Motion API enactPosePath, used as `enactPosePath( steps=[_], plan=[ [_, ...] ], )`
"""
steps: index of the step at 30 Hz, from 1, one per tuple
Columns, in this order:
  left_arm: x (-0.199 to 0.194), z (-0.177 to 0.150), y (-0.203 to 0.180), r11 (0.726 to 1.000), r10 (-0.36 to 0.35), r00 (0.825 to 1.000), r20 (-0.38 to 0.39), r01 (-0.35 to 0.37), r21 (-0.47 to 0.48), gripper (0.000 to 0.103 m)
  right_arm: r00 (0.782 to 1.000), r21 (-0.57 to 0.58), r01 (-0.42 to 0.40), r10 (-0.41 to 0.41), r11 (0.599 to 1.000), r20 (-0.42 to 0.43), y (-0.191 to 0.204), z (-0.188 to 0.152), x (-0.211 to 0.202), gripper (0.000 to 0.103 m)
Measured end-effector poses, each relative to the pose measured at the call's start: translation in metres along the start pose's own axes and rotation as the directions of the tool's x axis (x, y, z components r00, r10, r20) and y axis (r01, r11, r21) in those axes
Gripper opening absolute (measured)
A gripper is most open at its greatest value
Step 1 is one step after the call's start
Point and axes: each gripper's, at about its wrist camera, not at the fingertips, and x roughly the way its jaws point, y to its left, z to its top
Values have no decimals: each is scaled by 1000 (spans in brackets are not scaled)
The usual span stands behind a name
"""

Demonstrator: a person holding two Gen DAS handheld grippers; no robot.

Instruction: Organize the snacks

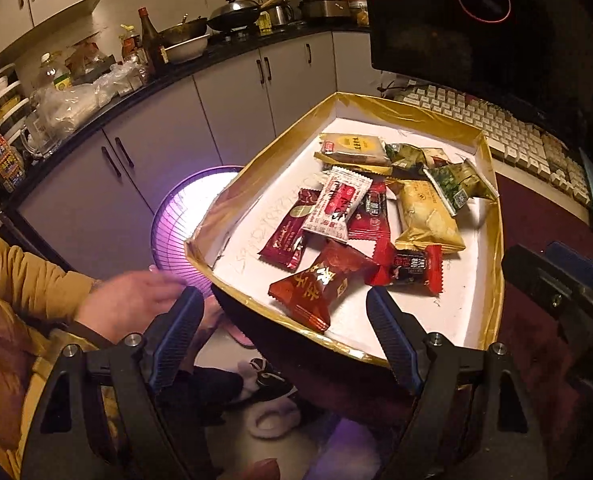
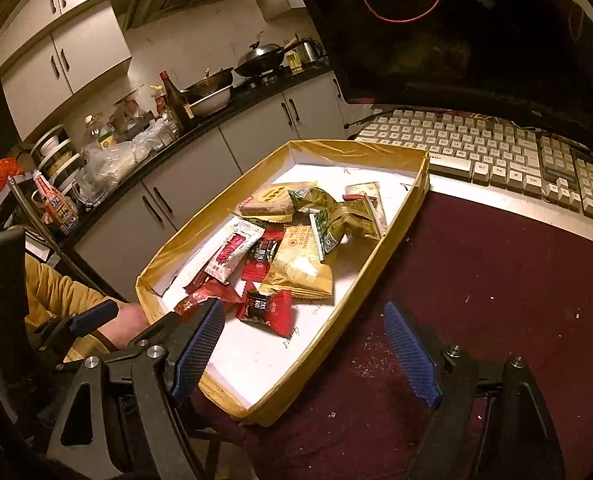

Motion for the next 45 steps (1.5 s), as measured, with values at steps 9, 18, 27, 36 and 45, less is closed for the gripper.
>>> enactPosePath(
  steps=[9,18,27,36,45],
  plan=[
    [1,0,-1,1000,-16,1000,-8,16,1,84,1000,-8,18,-18,1000,1,1,1,-1,83],
    [-2,1,0,1000,-15,1000,2,15,-2,84,1000,-25,22,-22,999,-1,5,2,0,83],
    [-2,0,-3,999,-42,999,-7,42,4,84,1000,-22,28,-28,999,0,2,3,-1,83],
    [-2,0,-2,999,-43,999,-6,43,6,84,999,-20,41,-41,999,-2,2,2,-1,83],
    [1,-1,-1,999,-43,999,-13,43,0,84,999,-20,42,-42,999,-1,2,3,-1,83]
  ],
)
